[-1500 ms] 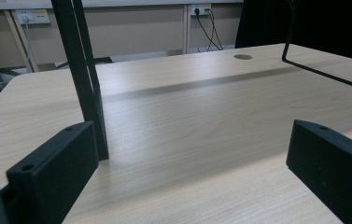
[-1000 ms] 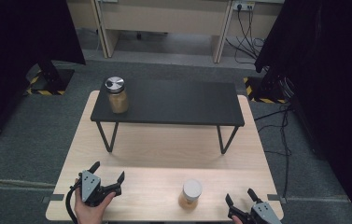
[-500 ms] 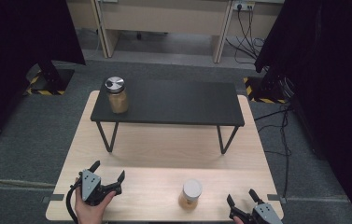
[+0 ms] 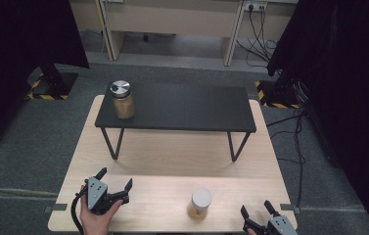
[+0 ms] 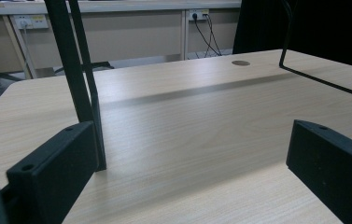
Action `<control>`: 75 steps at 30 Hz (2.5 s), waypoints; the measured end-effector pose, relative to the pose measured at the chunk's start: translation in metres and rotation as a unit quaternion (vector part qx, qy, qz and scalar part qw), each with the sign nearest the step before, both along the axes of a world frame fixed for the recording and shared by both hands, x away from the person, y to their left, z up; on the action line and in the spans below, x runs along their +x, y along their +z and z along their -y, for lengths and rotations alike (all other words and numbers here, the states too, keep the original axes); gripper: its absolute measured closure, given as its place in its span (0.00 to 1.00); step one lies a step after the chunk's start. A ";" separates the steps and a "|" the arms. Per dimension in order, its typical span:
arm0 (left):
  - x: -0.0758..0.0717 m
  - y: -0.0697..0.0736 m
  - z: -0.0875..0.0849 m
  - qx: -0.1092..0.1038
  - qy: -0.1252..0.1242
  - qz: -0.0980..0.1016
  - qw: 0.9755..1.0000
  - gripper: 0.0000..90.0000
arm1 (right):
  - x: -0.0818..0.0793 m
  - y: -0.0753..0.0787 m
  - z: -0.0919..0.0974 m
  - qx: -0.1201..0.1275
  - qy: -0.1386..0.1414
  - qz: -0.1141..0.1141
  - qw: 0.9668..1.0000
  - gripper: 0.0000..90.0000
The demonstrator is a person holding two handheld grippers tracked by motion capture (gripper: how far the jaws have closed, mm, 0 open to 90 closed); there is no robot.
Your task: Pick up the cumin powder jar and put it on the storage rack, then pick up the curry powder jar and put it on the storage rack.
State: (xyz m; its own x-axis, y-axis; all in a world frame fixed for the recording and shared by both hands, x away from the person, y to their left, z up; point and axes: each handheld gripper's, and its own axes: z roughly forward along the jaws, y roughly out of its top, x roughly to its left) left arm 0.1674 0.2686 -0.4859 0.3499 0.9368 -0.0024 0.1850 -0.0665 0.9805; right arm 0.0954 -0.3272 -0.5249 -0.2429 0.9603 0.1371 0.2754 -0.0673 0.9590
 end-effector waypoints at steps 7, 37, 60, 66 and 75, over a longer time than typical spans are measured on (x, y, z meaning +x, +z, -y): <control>0.001 0.000 0.000 -0.002 0.002 0.000 1.000 0.02 | 0.001 -0.001 0.001 0.001 0.001 -0.002 1.000 0.08; -0.001 0.003 -0.005 -0.011 -0.001 0.008 1.000 0.02 | -0.005 0.001 -0.002 -0.008 -0.003 0.000 1.000 0.08; -0.001 0.003 -0.005 -0.006 0.004 0.012 1.000 0.02 | -0.001 0.001 0.000 -0.005 0.002 0.003 1.000 0.08; -0.002 0.003 -0.006 -0.008 0.003 0.012 1.000 0.02 | -0.007 0.006 -0.003 -0.001 0.006 0.022 1.000 0.08; -0.001 0.002 -0.006 -0.007 0.004 0.011 1.000 0.02 | -0.010 0.018 -0.013 0.021 0.089 0.068 0.994 0.07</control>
State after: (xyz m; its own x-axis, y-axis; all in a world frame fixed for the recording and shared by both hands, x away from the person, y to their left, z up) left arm 0.1665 0.2748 -0.4837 0.3417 0.9398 -0.0081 0.1633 -0.0509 0.9853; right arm 0.0850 -0.3141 -0.5072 -0.4272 0.8947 0.1304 0.1550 -0.0697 0.9855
